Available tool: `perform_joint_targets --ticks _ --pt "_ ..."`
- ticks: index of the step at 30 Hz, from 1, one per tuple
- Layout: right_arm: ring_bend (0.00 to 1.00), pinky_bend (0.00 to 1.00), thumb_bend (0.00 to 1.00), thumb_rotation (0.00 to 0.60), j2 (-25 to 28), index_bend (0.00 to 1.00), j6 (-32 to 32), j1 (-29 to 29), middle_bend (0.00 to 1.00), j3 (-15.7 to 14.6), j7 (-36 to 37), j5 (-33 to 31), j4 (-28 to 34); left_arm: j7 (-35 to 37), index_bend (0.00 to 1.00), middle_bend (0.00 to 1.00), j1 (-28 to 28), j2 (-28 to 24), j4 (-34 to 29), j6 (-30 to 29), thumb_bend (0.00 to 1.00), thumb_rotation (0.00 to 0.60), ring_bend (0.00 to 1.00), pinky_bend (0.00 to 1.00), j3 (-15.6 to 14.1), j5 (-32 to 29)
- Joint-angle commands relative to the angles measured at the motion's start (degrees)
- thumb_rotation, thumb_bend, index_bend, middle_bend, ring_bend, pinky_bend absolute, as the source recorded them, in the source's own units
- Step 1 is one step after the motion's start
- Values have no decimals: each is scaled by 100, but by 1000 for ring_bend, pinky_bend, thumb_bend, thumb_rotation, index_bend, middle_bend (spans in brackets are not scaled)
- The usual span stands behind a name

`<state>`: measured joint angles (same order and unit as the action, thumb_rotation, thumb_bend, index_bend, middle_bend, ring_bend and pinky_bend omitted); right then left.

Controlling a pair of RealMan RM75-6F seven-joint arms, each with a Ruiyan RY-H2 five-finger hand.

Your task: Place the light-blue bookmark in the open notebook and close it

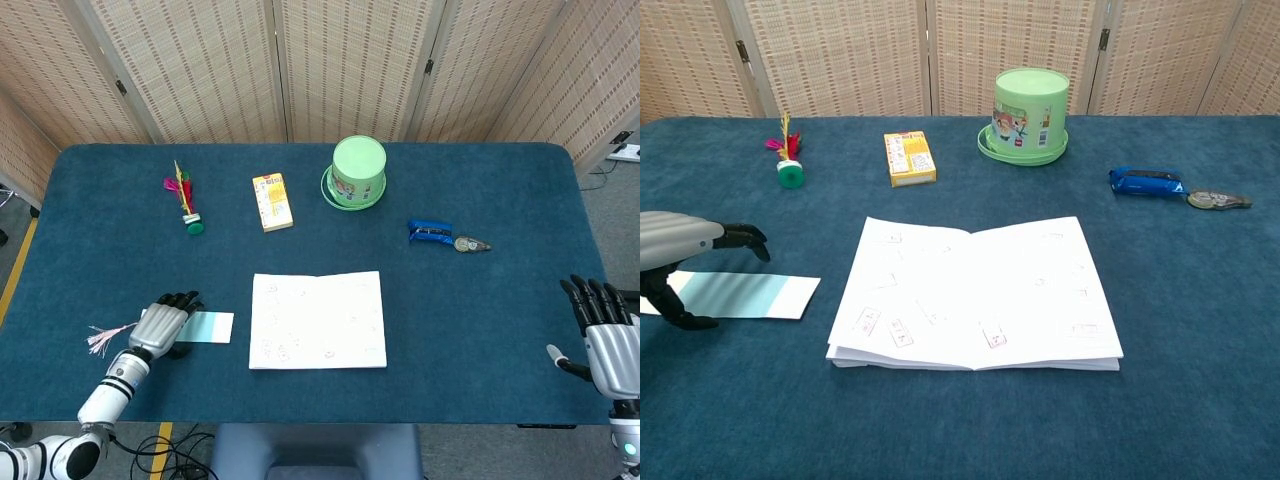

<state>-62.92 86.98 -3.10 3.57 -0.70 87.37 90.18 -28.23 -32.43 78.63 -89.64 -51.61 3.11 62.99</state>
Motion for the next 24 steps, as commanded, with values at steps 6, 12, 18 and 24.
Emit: perform_joint_targets --ticks 6,12,18,24 --pt "0 38 118 600 0 0 16 18 62 2 15 -18 -15 -26 241 94 -94 109 151 33 246 600 135 178 -29 -189" --pt "0 38 118 600 2 0 16 24 62 6 27 -31 -28 -38 243 94 -166 144 236 84 246 600 135 178 -38 -372" --pt "0 38 119 600 -5 0 2 29 62 9 48 -59 -52 -93 246 94 -236 156 267 127 246 600 135 178 -79 -512" --pt "1 38 119 600 -13 0 0 32 62 14 57 -71 -68 -96 265 93 -298 163 265 160 246 600 135 178 -113 -596"
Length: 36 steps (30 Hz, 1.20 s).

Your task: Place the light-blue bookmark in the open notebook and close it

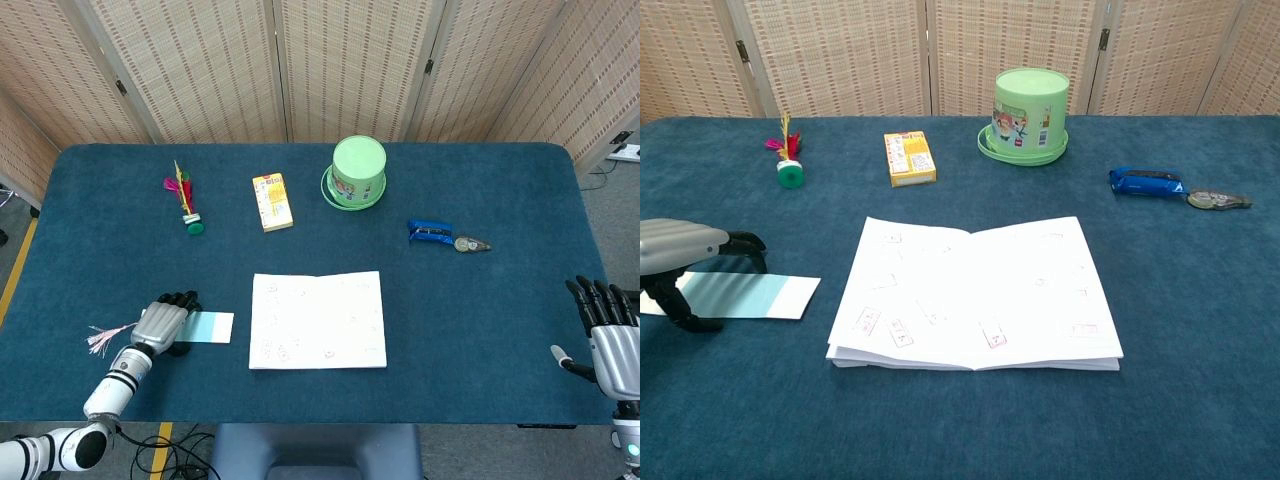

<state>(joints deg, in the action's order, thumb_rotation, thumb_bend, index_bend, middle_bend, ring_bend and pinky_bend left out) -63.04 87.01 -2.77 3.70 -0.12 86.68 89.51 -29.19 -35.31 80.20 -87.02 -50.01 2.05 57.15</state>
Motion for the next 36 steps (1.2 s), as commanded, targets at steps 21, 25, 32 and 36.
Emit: perform_joint_targets --ticks 21,25,32,36 --pt "1 38 119 600 -21 0 -4 20 62 0 47 -28 -52 299 367 94 -22 245 355 -131 246 600 135 177 -66 129" --pt "0 39 120 600 -24 0 4 25 62 -1 55 -21 -60 372 384 94 -5 268 385 -178 248 600 135 177 -61 196" --pt "0 38 120 600 -24 0 9 17 62 2 57 2 -62 510 416 94 39 272 415 -296 259 600 135 177 -51 373" --pt "0 39 119 600 -25 0 16 17 62 6 57 6 -59 570 429 94 56 253 420 -347 261 600 135 177 -40 458"
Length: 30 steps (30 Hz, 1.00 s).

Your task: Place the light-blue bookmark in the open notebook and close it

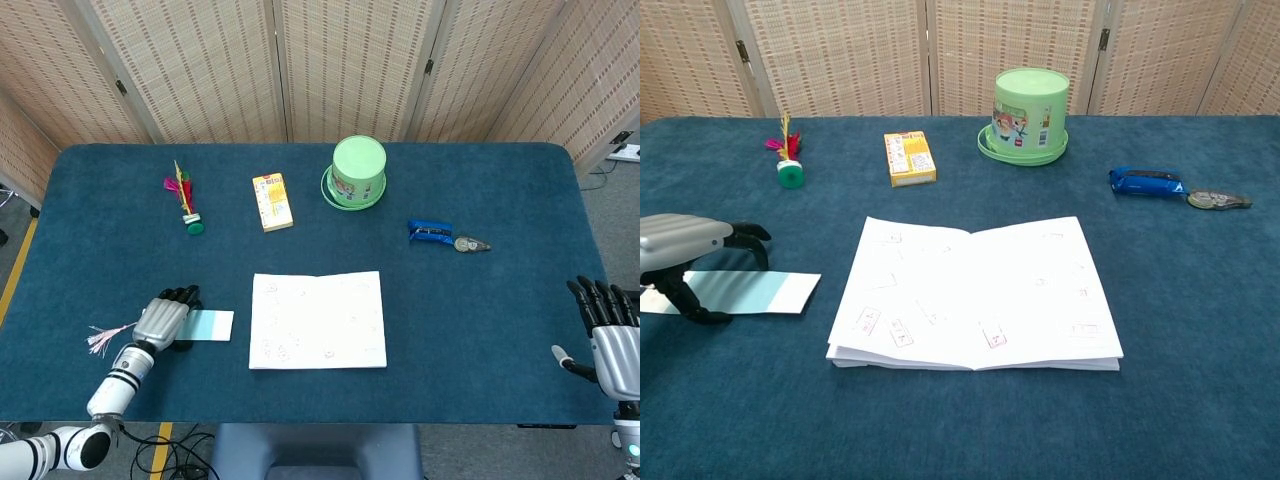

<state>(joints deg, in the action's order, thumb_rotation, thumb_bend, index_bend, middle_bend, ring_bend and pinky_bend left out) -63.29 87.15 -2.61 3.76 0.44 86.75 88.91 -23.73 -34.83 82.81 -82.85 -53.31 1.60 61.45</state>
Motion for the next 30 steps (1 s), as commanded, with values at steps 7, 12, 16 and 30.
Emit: perform_joint_targets --ticks 7,12,16,30 --pt "0 38 119 600 4 0 44 25 62 10 19 -11 3 23 435 94 12 -49 -5 20 270 600 135 177 -12 45" --pt "0 38 119 600 13 0 73 37 62 9 22 8 9 124 440 94 58 -127 -44 -143 270 600 135 177 53 153" --pt "0 38 120 600 18 0 77 36 62 11 16 17 11 200 441 95 76 -332 -148 -278 270 600 135 177 105 322" --pt "0 38 119 600 277 0 223 22 62 89 -184 121 283 615 448 101 -293 -1157 -952 -622 270 600 135 176 235 2092"
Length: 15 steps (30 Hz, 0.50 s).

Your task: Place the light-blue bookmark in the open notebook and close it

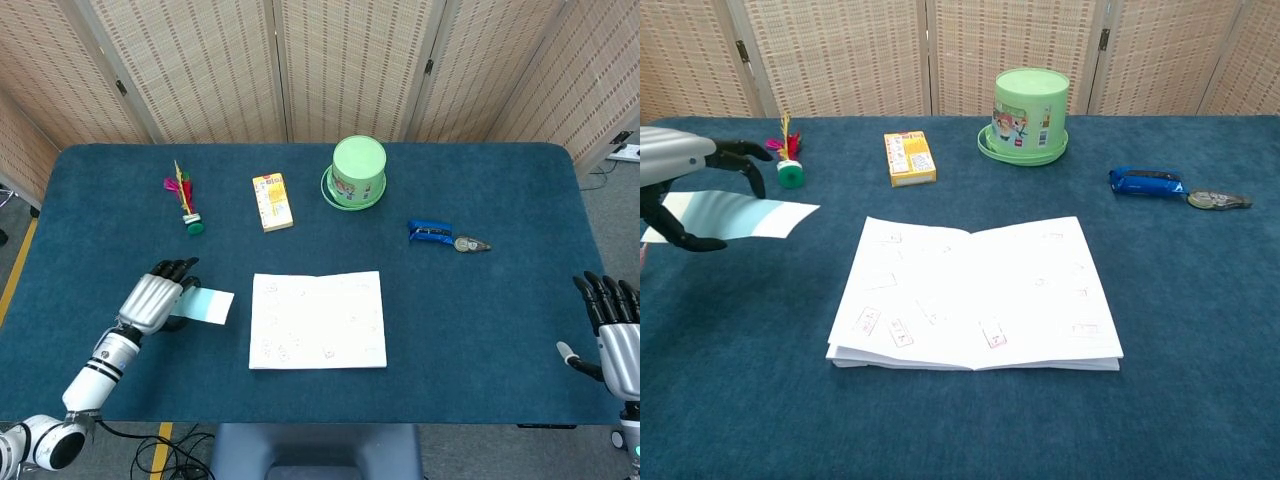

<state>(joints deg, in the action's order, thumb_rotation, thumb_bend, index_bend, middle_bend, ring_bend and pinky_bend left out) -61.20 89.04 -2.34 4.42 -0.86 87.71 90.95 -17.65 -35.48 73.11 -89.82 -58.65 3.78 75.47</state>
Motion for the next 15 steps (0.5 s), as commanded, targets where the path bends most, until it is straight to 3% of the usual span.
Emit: perform_joint_targets --ticks 1,8,15 --pt "0 38 119 600 90 0 40 -3 62 25 -81 28 112 -17 449 103 -289 -195 -276 -94 270 600 135 175 18 846" --pt "0 39 120 600 189 0 119 71 62 -16 -168 53 290 99 454 105 -857 -169 -398 207 270 600 135 173 11 1772" --pt "1 38 119 600 244 0 197 130 62 -35 -246 78 391 158 449 105 -1459 93 -230 634 270 600 135 169 114 2207"
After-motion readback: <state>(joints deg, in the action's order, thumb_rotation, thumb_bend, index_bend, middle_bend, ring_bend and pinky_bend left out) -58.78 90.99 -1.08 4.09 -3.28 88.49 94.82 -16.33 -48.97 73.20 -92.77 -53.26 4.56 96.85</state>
